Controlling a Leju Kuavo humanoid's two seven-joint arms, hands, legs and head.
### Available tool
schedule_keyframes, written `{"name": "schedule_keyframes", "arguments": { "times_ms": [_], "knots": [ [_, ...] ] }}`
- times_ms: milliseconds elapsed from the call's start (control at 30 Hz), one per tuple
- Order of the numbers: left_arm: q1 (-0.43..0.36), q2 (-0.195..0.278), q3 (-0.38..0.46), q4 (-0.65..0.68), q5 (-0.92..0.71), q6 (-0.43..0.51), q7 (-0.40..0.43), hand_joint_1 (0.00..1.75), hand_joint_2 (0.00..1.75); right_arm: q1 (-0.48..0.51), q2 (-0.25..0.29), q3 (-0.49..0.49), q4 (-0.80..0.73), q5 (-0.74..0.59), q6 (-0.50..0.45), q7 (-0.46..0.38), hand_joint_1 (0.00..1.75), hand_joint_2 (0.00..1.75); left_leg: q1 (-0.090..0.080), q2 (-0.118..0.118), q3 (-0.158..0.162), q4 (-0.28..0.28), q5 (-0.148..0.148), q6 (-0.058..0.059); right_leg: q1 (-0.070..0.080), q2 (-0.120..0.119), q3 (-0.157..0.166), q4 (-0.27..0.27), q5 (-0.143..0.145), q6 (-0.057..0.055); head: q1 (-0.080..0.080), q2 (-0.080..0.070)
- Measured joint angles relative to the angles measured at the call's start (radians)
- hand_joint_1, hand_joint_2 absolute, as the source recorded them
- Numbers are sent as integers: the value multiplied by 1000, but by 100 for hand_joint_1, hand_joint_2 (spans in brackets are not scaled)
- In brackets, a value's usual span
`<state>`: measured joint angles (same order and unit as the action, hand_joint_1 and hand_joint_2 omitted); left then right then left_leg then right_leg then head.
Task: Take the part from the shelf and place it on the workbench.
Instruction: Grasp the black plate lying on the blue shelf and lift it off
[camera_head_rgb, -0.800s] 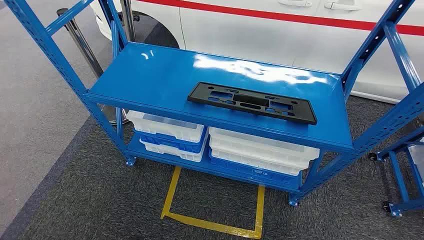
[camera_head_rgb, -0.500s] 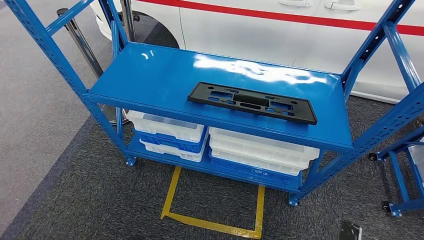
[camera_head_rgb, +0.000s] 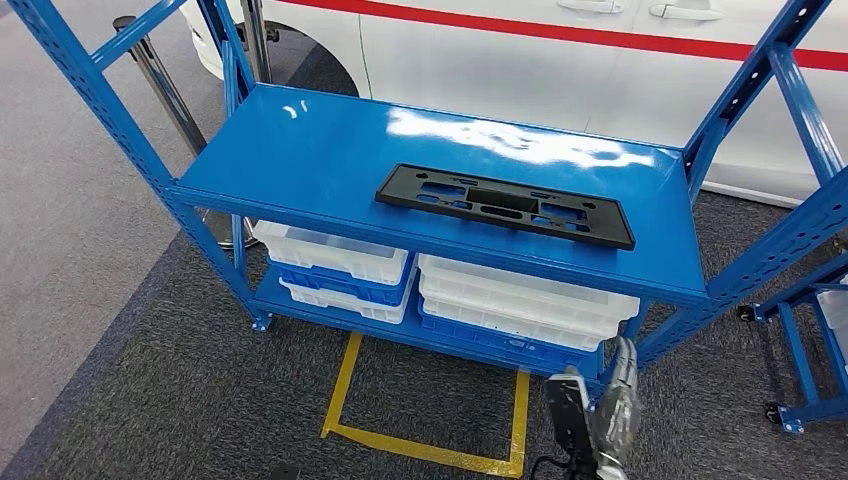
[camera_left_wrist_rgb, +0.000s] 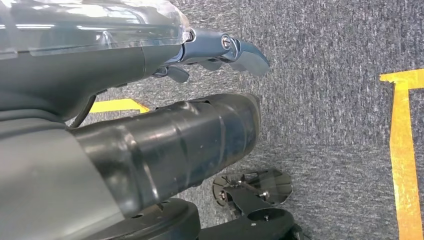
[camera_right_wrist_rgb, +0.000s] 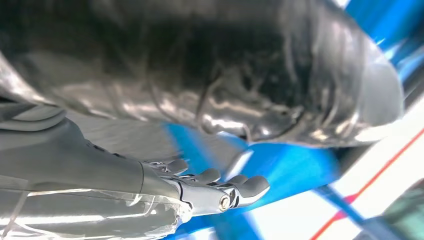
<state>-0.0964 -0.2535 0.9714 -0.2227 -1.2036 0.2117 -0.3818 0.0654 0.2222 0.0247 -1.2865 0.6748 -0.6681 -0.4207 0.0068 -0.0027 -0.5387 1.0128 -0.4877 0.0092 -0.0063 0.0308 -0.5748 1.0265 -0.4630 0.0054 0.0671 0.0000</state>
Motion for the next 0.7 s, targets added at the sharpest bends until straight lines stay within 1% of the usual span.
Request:
{"name": "schedule_keyframes", "arguments": {
  "times_ms": [133, 300, 500, 600, 700],
  "knots": [
    [-6, -1, -3, 1, -13, -2, 5, 0, 0, -13, -4, 151, -9, 58, -2, -16, 0, 0, 0, 0, 1, 0, 0, 0, 0, 0, 0, 0, 0, 0, 0, 0],
    [-14, -4, -10, 1, -26, -7, 4, 0, 0, -37, -10, 314, -10, 111, -7, -37, 0, 0, 0, 0, 2, 0, 0, 0, 0, 0, -1, 1, 0, 0, 0, 0],
    [-27, -8, -29, 3, -43, -31, -7, 0, 0, -101, -55, 512, -10, 156, -14, -57, 0, 0, 0, 0, 2, 0, 0, 0, -1, 0, -1, 1, 0, 0, 0, 0],
    [-31, -8, -41, 4, -56, -58, -32, 0, 0, -136, -77, 586, -9, 159, -11, -55, 0, 0, 0, 0, 2, 0, 0, 0, 0, 0, -1, 1, 0, 0, 0, 0],
    [-32, -8, -52, 5, -65, -89, -62, 0, 0, -156, -91, 632, -7, 155, -9, -45, 0, 0, 0, 0, 2, 0, 0, 0, 0, 0, -2, 1, 0, 0, 0, 0]
  ]
}}
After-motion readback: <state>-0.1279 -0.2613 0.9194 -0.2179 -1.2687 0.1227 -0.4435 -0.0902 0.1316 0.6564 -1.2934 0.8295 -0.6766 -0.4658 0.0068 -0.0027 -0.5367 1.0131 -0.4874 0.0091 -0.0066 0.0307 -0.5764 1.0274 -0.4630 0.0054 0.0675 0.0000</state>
